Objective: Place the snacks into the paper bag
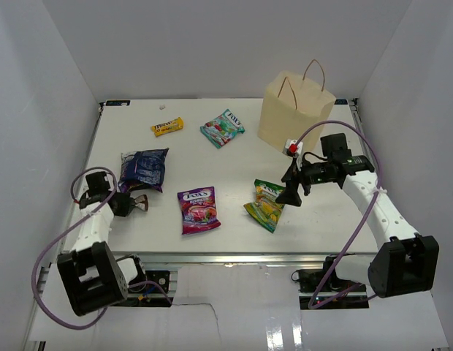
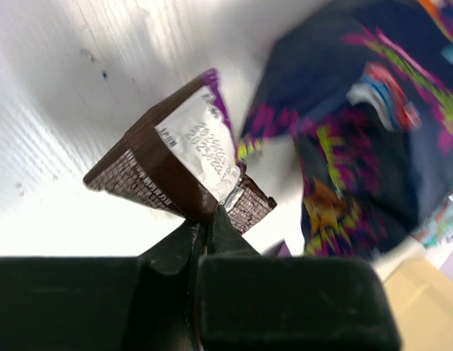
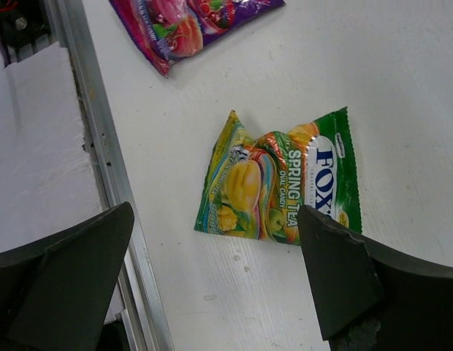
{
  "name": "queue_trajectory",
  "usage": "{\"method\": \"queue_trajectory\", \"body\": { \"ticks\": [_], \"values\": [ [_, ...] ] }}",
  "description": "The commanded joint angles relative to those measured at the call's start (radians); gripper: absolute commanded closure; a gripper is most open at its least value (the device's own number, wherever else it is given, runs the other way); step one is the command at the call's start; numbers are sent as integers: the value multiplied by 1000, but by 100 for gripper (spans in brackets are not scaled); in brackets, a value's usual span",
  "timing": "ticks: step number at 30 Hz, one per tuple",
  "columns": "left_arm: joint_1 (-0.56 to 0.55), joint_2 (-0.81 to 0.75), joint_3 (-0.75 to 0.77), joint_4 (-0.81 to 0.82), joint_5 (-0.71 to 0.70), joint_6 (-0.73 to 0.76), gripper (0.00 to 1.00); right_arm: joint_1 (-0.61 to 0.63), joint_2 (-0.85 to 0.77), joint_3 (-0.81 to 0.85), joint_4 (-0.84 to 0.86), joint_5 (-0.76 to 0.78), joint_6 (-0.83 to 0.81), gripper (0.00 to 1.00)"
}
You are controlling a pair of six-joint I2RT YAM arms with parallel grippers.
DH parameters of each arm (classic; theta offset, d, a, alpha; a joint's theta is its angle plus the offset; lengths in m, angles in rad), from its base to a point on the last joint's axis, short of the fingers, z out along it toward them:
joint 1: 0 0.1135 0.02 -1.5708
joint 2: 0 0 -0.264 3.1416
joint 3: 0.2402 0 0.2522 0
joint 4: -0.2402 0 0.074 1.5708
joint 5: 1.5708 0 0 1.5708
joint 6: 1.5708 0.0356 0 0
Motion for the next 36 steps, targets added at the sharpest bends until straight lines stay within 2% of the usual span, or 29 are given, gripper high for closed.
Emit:
{"method": "queue_trajectory", "body": {
  "ticks": [1, 5, 9, 12, 13, 14, 16, 17, 20, 24, 28, 29, 31, 34, 36],
  "values": [
    [8, -163, -30, -44, 54, 84, 100, 30, 11, 76, -128, -110, -132, 2],
    [-24, -298, -58, -124, 122, 137, 100, 114, 40, 108, -199, -137, -228, 2],
    [-65, -440, -108, -143, 246, 143, 100, 208, 105, 165, -174, -103, -182, 2],
    [-78, -559, -116, -147, 353, 167, 100, 263, 161, 223, -87, -97, -20, 3],
    [-82, -576, -104, -146, 413, 178, 100, 282, 177, 237, -52, -89, 115, 4],
    [-98, -592, -96, -144, 436, 189, 100, 290, 212, 266, 19, -85, 183, 4],
    [-122, -597, -79, -114, 505, 207, 100, 316, 249, 301, 80, -42, 315, 5],
    [-150, -600, -76, -95, 524, 215, 100, 345, 285, 317, 140, -19, 458, 5],
    [-200, -600, -65, -20, 597, 235, 100, 392, 345, 383, 202, 50, 666, 5],
    [-259, -600, -59, 95, 659, 238, 100, 431, 392, 444, 260, 102, 783, 4],
    [-329, -576, -58, 199, 673, 212, 100, 451, 412, 469, 294, 90, 821, 5],
    [-393, -567, -58, 221, 667, 195, 100, 454, 412, 464, 301, 84, 828, 5],
    [-450, -530, -51, 274, 624, 184, 100, 464, 404, 449, 323, 92, 843, 5],
    [-640, -473, -29, 337, 523, 168, 100, 464, 381, 412, 343, 95, 854, 4],
    [-729, -400, -10, 385, 461, 164, 100, 464, 363, 397, 349, 104, 843, 4]
  ]
}}
